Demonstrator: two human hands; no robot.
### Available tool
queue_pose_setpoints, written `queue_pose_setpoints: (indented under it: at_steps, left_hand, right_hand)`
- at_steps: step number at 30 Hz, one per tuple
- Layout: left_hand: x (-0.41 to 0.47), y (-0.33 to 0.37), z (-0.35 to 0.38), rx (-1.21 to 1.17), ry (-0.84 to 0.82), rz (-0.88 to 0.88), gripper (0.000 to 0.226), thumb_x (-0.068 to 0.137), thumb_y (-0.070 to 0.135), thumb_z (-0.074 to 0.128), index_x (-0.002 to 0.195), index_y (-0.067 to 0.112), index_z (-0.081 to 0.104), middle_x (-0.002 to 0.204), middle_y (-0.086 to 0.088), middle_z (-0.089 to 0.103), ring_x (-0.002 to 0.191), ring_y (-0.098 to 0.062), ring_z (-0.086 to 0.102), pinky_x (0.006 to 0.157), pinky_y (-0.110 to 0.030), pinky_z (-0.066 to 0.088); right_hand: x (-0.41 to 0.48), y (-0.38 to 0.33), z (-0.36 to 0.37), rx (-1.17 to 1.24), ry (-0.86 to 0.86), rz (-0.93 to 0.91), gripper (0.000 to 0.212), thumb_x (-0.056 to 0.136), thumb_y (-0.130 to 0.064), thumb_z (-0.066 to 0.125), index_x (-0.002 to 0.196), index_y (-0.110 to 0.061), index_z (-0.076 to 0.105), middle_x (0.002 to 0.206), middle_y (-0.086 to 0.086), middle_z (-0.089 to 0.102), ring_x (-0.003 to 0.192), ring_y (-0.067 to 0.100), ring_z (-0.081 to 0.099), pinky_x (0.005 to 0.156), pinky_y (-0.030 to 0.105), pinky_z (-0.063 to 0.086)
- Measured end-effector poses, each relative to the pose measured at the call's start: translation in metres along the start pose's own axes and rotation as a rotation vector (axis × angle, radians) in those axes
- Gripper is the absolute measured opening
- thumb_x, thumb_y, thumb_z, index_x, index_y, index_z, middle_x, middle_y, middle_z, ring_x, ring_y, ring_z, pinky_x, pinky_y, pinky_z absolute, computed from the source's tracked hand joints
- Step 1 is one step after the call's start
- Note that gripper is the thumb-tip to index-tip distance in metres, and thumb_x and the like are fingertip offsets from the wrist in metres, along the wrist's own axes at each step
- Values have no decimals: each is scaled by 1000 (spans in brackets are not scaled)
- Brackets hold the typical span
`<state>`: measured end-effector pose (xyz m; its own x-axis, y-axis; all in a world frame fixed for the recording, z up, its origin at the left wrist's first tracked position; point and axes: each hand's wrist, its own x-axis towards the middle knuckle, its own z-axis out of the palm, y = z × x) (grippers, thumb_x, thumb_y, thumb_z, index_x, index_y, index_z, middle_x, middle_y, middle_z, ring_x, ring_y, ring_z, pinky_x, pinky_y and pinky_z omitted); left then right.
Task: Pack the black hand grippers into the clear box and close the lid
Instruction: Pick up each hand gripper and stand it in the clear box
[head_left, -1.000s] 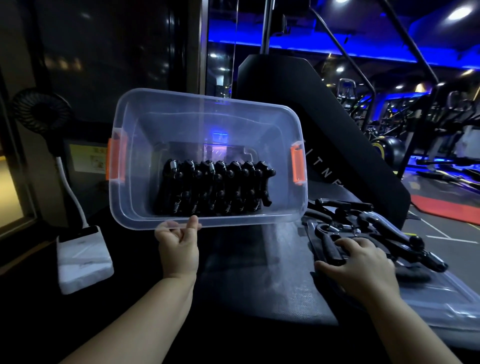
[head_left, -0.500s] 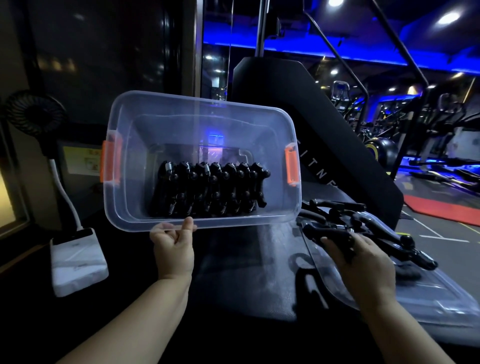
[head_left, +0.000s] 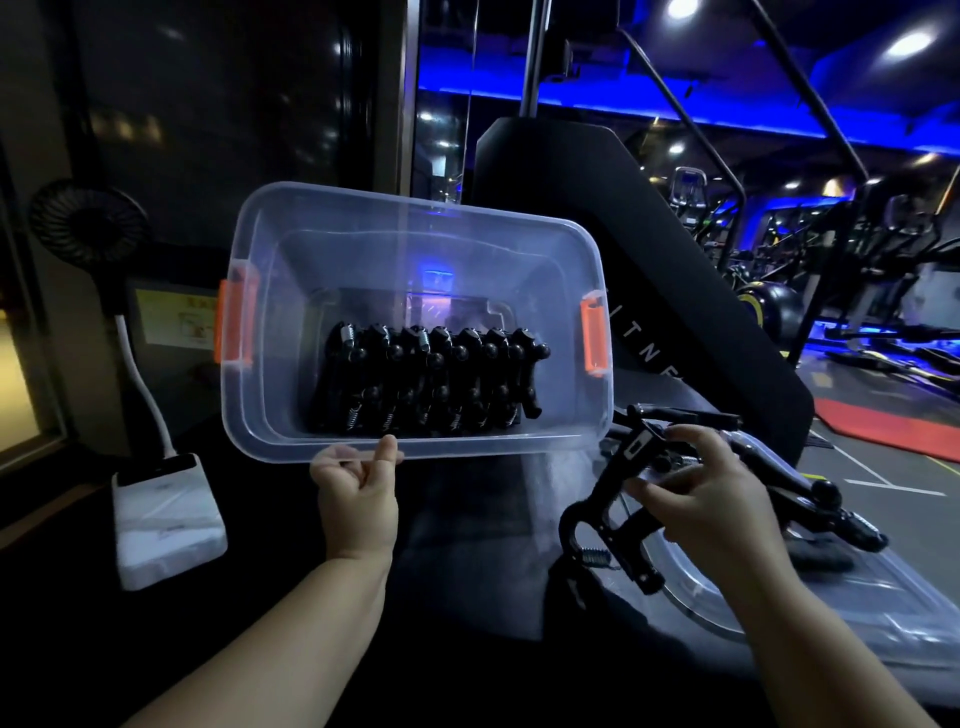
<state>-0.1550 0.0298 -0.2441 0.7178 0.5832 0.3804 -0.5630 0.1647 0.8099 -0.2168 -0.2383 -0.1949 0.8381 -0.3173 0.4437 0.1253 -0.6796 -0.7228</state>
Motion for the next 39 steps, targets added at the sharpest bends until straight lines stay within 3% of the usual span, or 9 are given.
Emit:
queue_pose_setpoints:
  at_steps: [3,11,19,24,26,29,32,36,39]
  left_hand:
    - [0,0,0,-2,-2,-1,26,91,3,56,95,11,31,71,-10,60,59,6,63,67,-2,43]
    - [2,-1,-1,-22,-17,-19,32,91,4,57,83,21,31,73,-13,59,62,4,65,67,-4,46]
    - [0,2,-1,-42,-25,-41,27,92,4,55,88,16,31,75,-14,61,63,5,63,67,-2,44]
    - [2,0,-2,-56,-22,-57,26,91,6,56,88,17,32,76,-12,61,65,4,64,67,-3,44]
    - [2,-1,-2,-54,-20,-57,24,91,8,57,92,13,33,75,-10,62,66,3,64,68,-3,44]
    - [2,-3,-3,-46,-20,-72,24,91,8,57,94,11,33,77,-10,61,68,3,64,66,-4,45]
    - [3,-3,-5,-34,7,-66,31,89,7,60,87,20,33,77,-10,58,69,-5,63,65,-5,46]
    - [4,-3,-6,-26,37,-65,35,86,5,63,86,22,32,76,-5,56,61,5,56,65,-5,45]
    - [6,-4,-7,-53,55,-85,32,87,7,62,87,21,33,79,-9,58,71,-9,60,66,-8,47]
  right_hand:
    - [0,-9,0,-47,-16,-15,48,69,-34,81,106,-41,52,66,-16,68,61,12,64,66,35,53]
    - [2,-37,7,-157,-11,-98,44,74,-41,77,102,-30,45,73,-9,62,71,10,58,61,31,41]
    - [22,-51,17,-218,-323,-230,25,86,-37,66,78,-26,45,66,-2,54,59,18,49,56,32,40]
    - [26,-54,9,-175,-524,-278,25,82,-18,71,87,-30,50,76,-3,63,53,5,49,51,24,43]
    - [27,-56,6,-208,-572,-262,29,83,-12,70,95,-28,49,77,-11,67,52,-2,52,51,15,41]
    - [31,-55,3,-219,-650,-221,36,86,-6,65,103,-29,43,74,-25,66,54,-2,55,56,18,47]
    - [33,-57,5,-229,-660,-238,40,88,-5,63,104,-33,39,74,-25,65,56,0,54,58,23,51]
    - [33,-64,13,-275,-584,-367,43,88,-8,65,100,-40,40,79,-27,64,57,4,55,61,31,52]
    - [37,-80,16,-36,-527,-350,45,87,2,62,98,-39,46,84,-15,71,62,2,61,55,25,52]
